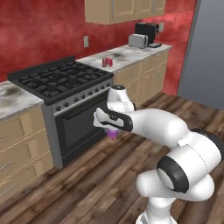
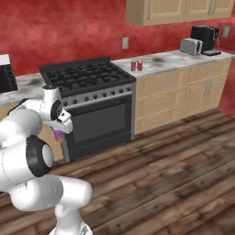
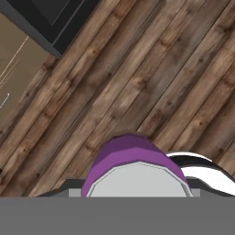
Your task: Four empty soda cans are scattered around the kitchen. Gather all the cans and cluster them next to the stove for recycling.
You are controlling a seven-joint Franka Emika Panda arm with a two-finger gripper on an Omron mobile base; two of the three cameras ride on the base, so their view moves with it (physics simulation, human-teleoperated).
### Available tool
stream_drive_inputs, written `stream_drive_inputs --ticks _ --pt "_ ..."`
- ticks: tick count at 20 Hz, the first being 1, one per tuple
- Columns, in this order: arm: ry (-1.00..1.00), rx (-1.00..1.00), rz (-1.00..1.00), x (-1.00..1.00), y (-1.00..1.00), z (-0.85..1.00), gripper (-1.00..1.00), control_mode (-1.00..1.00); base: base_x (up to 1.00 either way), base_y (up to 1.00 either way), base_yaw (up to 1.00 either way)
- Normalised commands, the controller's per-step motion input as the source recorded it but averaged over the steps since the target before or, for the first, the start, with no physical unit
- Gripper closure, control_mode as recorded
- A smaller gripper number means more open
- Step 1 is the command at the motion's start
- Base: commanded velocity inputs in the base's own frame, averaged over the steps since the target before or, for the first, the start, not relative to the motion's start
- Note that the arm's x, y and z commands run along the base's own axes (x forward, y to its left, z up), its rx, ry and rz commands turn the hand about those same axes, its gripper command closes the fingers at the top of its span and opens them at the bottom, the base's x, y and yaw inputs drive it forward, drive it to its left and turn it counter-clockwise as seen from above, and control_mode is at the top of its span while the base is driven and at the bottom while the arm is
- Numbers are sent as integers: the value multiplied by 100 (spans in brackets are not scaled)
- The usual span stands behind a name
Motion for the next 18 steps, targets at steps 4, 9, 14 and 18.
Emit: stream_drive_inputs --ticks 4,9,14,18 --pt "0 0 0 0 0 0 100 100 62 -31 0" --pt "0 0 0 0 0 0 100 100 62 -30 0" --pt "0 0 0 0 0 0 100 100 63 -29 0" --pt "0 0 0 0 0 0 100 100 64 -23 2"
